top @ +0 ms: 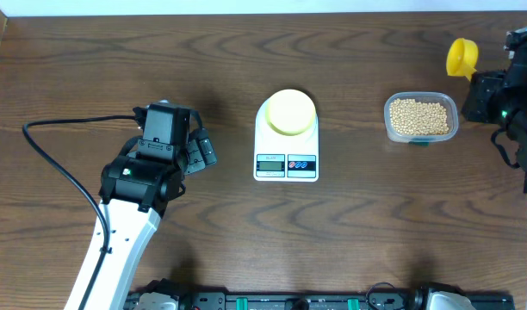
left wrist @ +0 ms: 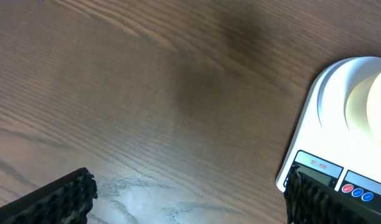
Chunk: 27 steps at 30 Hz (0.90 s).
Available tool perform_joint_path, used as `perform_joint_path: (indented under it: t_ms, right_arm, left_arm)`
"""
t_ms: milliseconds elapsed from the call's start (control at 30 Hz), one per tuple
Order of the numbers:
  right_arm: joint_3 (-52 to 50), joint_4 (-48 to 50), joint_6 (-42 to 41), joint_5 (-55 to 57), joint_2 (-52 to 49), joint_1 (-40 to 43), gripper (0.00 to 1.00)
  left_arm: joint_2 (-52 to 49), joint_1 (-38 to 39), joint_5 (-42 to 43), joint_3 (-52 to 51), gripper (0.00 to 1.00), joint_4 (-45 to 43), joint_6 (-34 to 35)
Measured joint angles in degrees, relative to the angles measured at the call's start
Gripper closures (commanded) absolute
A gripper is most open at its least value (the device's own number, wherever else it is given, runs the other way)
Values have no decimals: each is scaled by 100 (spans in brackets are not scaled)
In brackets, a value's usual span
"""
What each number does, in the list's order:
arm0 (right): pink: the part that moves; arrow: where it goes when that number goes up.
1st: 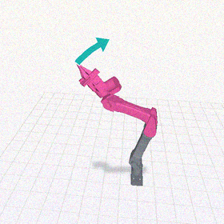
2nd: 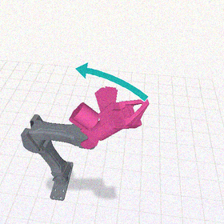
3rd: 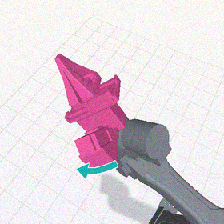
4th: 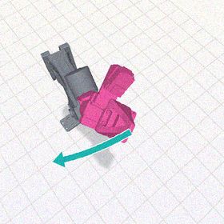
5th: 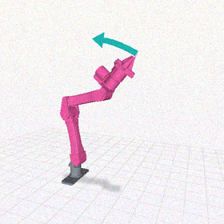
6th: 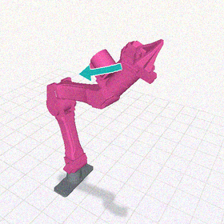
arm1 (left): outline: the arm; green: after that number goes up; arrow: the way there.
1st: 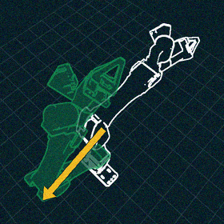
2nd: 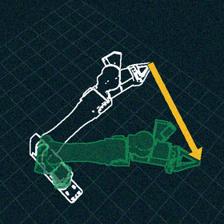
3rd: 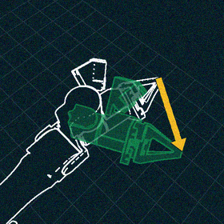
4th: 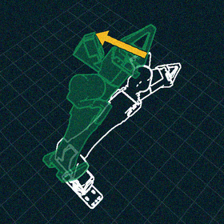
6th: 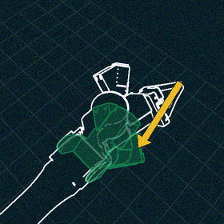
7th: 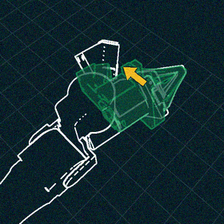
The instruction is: Scoop item into bowl and weigh 50g on scale
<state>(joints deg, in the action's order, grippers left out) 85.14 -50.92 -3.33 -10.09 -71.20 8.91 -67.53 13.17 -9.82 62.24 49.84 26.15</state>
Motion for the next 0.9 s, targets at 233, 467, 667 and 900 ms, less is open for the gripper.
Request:
perform_joint_path:
  t_ms: [233,467,667,900]
  right_arm:
    - [0,225,129,-205,0,0,99]
    - [0,232,321,-240,0,0,99]
    - [0,367,505,-247,0,2,99]
    - [0,1147,992,-293,0,2,99]
  left_arm:
    - [0,0,0,0,2,-13,2]
    - [0,-2,474,0,2,-352,164]
    - [0,0,1001,0,2,-385,492]
    - [-44,0,1740,0,27,-435,868]
